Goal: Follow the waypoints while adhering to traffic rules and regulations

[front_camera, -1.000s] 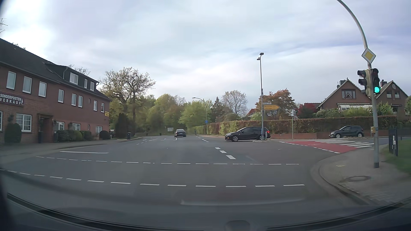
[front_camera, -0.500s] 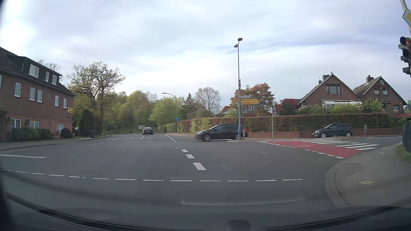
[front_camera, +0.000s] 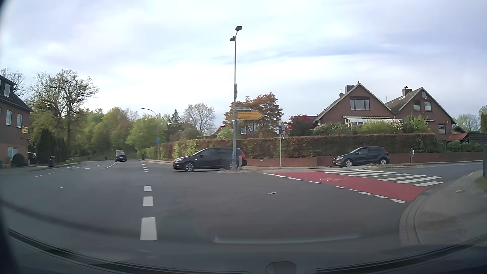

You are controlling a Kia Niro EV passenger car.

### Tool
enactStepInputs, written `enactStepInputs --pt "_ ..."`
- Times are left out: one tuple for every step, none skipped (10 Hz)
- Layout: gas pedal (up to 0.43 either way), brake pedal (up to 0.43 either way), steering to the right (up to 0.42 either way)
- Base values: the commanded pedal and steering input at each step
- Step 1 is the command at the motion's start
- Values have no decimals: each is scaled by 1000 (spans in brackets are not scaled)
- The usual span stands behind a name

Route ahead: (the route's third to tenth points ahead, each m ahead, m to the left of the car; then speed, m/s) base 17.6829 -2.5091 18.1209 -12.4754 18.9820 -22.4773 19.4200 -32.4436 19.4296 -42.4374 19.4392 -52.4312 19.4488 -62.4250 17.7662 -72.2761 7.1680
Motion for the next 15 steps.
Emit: enactStepInputs --pt "138 0 213" --pt "138 0 214" --pt "138 0 227" --pt "138 0 246" --pt "150 0 257" --pt "150 0 273" --pt "157 0 280" --pt "157 0 281" --pt "157 0 282" --pt "157 0 290" --pt "169 0 291" --pt "177 0 291" --pt "177 0 290" --pt "189 0 290" --pt "197 0 287"
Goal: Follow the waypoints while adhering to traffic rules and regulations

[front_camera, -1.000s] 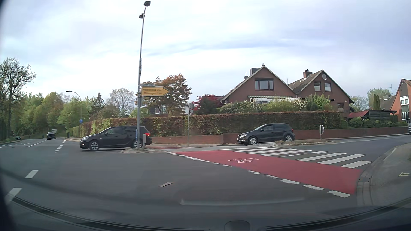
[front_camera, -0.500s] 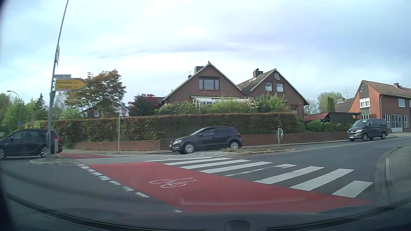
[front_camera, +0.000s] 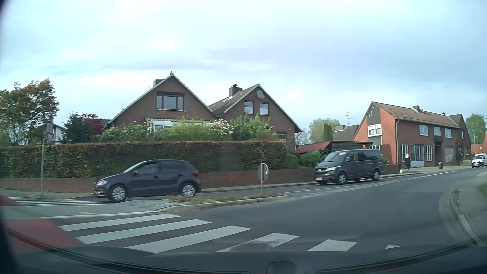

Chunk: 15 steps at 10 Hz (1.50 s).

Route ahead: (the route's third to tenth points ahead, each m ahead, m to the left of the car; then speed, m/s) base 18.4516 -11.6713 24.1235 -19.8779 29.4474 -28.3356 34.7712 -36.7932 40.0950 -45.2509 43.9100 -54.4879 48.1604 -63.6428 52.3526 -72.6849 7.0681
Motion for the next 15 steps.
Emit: enactStepInputs --pt "197 0 286" --pt "209 0 283" --pt "209 0 278" --pt "220 0 274" --pt "220 0 274" --pt "220 0 273" --pt "220 0 268" --pt "228 0 262" --pt "240 0 255" --pt "240 0 240" --pt "240 0 224" --pt "248 0 208" --pt "260 0 202" --pt "260 0 194" --pt "260 0 184"
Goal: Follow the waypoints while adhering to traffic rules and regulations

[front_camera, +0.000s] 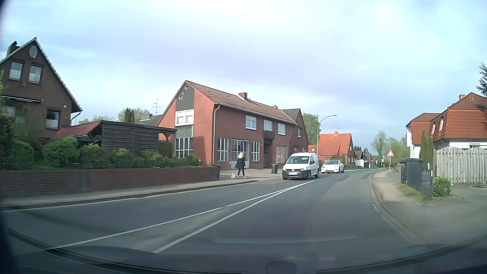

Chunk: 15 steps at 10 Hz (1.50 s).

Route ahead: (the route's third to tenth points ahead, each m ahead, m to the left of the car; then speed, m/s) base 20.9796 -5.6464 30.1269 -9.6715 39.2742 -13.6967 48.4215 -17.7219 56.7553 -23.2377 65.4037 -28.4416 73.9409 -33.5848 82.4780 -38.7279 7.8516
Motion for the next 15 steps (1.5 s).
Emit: enactStepInputs --pt "260 0 176" --pt "260 0 166" --pt "260 0 155" --pt "260 0 138" --pt "268 0 124" --pt "268 0 115" --pt "268 0 110" --pt "268 0 100" --pt "268 0 87" --pt "268 0 74" --pt "268 0 69" --pt "268 0 62" --pt "268 0 53" --pt "268 0 49" --pt "268 0 46"
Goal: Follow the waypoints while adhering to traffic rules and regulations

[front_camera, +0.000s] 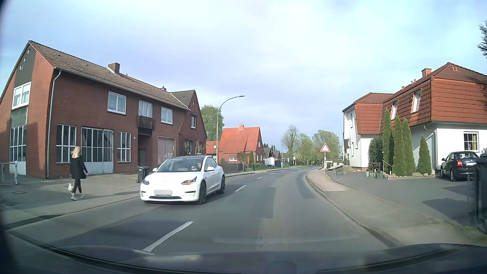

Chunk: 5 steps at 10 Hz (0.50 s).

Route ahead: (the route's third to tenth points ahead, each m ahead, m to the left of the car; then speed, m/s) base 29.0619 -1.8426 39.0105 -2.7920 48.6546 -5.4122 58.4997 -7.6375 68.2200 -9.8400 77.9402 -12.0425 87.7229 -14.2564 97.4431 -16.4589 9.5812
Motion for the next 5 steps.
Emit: enactStepInputs --pt "268 0 40" --pt "260 0 35" --pt "260 0 32" --pt "260 0 30" --pt "248 0 30"
